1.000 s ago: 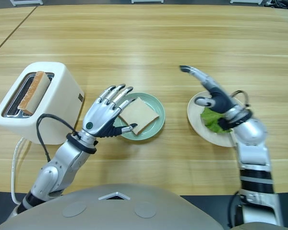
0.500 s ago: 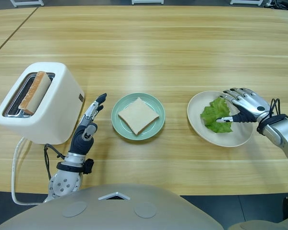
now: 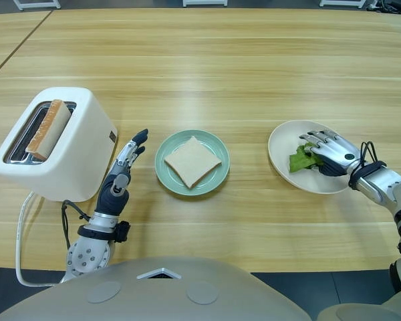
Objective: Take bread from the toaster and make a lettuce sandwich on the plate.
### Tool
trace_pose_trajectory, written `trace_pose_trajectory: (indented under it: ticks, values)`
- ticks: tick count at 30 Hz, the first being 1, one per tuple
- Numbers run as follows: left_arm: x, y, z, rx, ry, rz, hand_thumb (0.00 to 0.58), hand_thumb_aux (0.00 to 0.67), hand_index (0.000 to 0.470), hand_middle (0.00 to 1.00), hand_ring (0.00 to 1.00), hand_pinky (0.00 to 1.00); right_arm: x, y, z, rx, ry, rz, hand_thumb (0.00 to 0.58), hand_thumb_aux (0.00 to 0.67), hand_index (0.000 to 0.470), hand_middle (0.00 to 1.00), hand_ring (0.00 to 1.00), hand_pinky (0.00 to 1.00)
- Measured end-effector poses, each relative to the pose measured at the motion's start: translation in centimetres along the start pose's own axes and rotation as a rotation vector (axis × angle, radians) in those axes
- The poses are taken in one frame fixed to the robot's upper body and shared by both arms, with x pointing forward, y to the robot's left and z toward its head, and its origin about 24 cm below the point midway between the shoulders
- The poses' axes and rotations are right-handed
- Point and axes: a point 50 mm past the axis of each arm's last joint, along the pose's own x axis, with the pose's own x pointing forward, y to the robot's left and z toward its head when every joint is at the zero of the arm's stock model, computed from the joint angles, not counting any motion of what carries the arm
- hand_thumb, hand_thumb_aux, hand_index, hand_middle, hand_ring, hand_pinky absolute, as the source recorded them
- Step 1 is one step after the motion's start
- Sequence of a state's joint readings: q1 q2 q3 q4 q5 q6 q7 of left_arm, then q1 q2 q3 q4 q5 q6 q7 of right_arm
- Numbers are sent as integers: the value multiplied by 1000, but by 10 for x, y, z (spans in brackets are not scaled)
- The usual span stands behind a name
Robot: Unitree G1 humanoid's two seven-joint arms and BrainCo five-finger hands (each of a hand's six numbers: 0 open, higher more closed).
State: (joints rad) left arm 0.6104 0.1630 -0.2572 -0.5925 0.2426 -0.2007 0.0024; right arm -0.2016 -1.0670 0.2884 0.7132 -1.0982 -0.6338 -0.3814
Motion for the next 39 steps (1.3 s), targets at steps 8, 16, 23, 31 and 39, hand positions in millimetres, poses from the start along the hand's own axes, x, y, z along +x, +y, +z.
trace_pose_trajectory:
  ticks: [8,16,23,31,39]
  values:
    - [0,1,-1,2,4,2,0,0,0,0,0,0,7,-21,9,82,-53,-134,580,670,470,0,0,0]
    - [1,-1,-5,-7,14,4,0,0,0,0,0,0,22,-86,34,157,-196,-380,580,670,470,0,0,0]
    - [10,-4,-9,-17,-3,-28,0,0,0,0,0,0,55,-106,94,241,-398,-436,580,670,470,0,0,0]
    - [15,-7,-9,-43,-18,-58,0,0,0,0,0,0,92,-129,155,244,-555,-474,580,670,470,0,0,0]
    - [15,-8,-10,-58,-15,-82,0,0,0,0,0,0,111,-117,186,263,-586,-398,577,623,437,0,0,0]
